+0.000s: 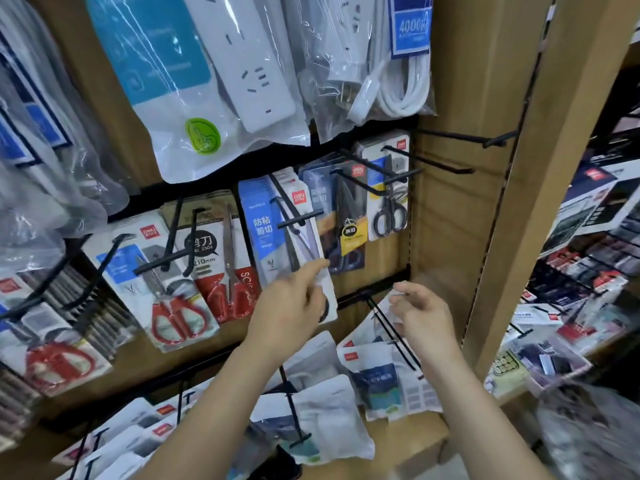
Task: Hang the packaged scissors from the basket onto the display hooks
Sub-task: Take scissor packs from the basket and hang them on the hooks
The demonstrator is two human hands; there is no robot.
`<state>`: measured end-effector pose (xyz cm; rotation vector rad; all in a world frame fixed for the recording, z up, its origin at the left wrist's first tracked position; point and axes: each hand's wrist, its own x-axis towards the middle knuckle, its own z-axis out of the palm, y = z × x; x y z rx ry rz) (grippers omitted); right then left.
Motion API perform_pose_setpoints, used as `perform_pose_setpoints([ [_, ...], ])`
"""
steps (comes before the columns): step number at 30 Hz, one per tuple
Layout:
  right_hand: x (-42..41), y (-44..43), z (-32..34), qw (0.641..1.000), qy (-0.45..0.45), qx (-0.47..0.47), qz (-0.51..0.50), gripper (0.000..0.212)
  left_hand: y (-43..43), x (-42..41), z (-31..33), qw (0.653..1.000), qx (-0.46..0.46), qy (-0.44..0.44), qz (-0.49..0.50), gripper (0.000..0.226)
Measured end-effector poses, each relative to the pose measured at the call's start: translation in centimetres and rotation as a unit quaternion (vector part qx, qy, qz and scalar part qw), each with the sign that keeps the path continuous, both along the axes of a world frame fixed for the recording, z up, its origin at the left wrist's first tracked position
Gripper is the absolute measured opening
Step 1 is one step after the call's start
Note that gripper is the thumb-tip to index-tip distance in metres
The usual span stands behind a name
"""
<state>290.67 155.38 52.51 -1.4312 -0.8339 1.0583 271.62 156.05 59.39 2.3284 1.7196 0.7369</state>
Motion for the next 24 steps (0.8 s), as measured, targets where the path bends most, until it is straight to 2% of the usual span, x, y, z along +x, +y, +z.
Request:
perform_pose_setpoints([
  [2, 0.3, -2.2, 0.4, 1.000, 0.000, 0.028, 0.002, 0.024, -1.8, 0.0, -0.7, 0.998, -0.007, -0.063, -0.022, 0.026],
  [6, 2.1, -7.7, -0.3, 0.989, -0.130, 0.070, 0.010, 0.025, -6.8, 0.1, -3.2, 0.984, -0.051, -0.156, -0.068, 0.021],
  [10, 4.6, -14.3, -2.7, 0.986, -0.149, 0.030, -0.064, 0.024, -10.5, 1.1, -6.2, 0.962, -0.115, -0.211, -0.128, 0.029],
  [16, 7.1, -27.0, -5.5, 0.961, -0.173, -0.080, -0.200, 0.022, -16.3, 4.6, -11.4, 0.910, -0.215, -0.281, -0.217, 0.043],
  [20, 8.2, -34.9, -8.5, 0.934, -0.167, -0.156, -0.274, 0.020, -20.0, 6.6, -16.0, 0.878, -0.312, -0.281, -0.228, 0.034],
  [24, 9.4, -40.5, -13.3, 0.915, -0.128, -0.209, -0.319, 0.022, -22.7, 9.4, -21.3, 0.859, -0.385, -0.238, -0.240, 0.033],
])
